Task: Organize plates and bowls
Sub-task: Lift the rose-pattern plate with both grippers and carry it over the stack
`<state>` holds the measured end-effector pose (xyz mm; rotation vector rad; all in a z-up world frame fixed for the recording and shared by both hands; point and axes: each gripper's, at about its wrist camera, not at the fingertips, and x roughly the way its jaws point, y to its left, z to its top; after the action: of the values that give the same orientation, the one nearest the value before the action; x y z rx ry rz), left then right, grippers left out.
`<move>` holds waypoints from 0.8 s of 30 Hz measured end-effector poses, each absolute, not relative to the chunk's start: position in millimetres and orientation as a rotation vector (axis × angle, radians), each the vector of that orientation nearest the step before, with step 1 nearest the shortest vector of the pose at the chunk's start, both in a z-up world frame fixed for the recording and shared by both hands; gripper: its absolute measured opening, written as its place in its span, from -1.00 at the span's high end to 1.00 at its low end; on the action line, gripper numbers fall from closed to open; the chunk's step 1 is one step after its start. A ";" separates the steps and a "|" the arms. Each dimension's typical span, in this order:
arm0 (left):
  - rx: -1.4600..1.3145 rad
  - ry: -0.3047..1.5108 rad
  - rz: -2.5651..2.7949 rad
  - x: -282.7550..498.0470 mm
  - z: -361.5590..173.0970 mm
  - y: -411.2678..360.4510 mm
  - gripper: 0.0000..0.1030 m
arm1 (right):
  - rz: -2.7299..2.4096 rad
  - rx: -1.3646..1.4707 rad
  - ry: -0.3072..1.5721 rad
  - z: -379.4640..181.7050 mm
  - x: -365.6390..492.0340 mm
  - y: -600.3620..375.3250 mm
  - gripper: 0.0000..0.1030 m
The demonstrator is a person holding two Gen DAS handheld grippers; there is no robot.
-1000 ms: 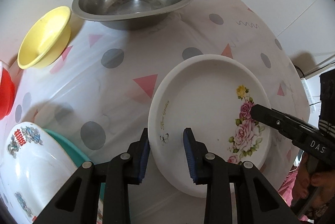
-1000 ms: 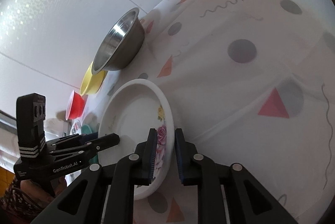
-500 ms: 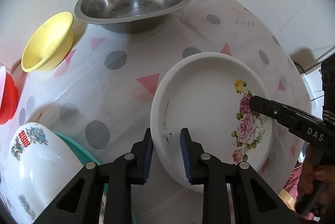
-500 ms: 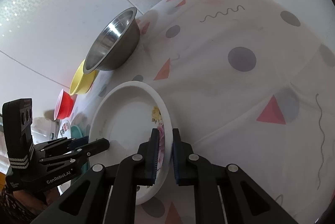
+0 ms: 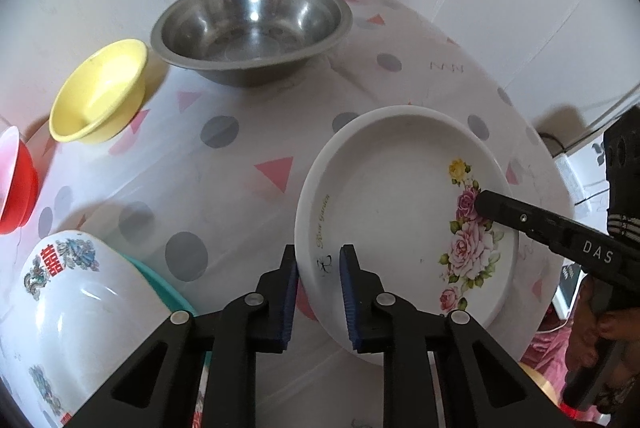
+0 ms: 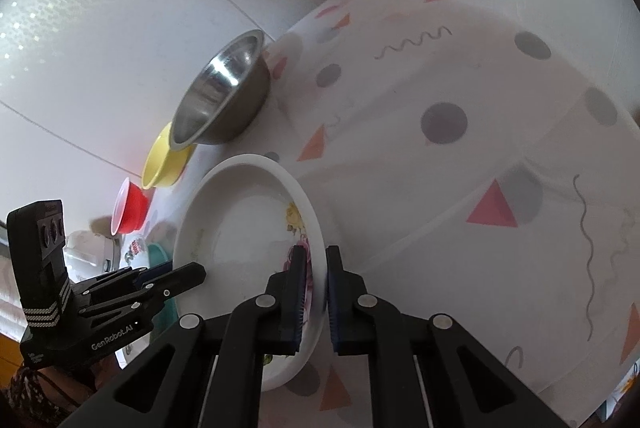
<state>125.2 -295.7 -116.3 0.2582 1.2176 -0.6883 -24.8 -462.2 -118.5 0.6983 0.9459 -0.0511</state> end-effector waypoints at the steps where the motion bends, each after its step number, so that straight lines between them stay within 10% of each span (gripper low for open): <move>1: 0.247 1.217 -0.688 126.3 -114.1 -292.8 0.60 | -0.049 0.696 0.943 -116.0 -24.7 -461.5 0.82; 24: 0.090 1.095 -0.521 128.9 -63.9 -187.9 0.60 | 0.128 0.596 0.909 -73.1 4.8 -378.6 0.82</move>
<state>128.9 -187.9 -63.9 0.0895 1.0951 -0.5207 4.8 -378.6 -73.1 0.5958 0.9089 0.1283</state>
